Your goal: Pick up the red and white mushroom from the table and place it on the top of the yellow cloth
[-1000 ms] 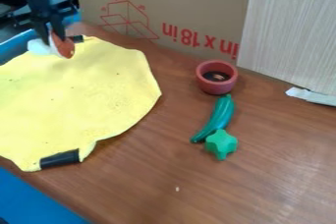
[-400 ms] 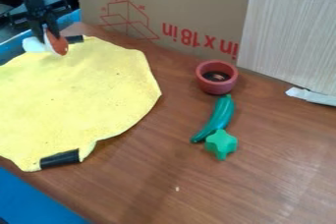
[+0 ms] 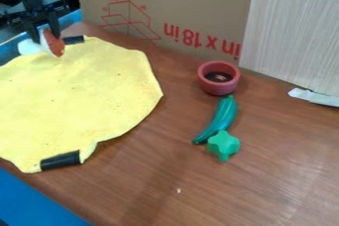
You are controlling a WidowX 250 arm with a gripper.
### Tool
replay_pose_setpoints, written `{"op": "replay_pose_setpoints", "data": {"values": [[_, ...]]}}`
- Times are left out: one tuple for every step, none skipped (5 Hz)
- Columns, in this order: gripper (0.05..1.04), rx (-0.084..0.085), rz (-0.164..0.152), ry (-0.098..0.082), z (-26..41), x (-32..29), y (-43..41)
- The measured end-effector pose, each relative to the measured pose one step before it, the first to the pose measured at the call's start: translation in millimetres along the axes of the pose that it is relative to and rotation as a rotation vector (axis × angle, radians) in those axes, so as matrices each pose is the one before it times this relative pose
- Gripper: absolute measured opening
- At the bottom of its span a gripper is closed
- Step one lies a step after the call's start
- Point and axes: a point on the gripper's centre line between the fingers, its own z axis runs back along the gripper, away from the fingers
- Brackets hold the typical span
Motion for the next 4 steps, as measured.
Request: {"op": "replay_pose_setpoints", "data": {"values": [[0.875, 0.0166, -0.0020, 0.0138, -10.04, -8.00, 4.10], [1.011, -0.0225, -0.0228, -0.0074, 7.84, -5.41, -7.04], [1.006, -0.0515, -0.0347, -0.0021, 16.65, -5.83, -10.62], [1.001, -0.0741, -0.0260, -0.0098, 31.40, -2.52, -14.93]]}}
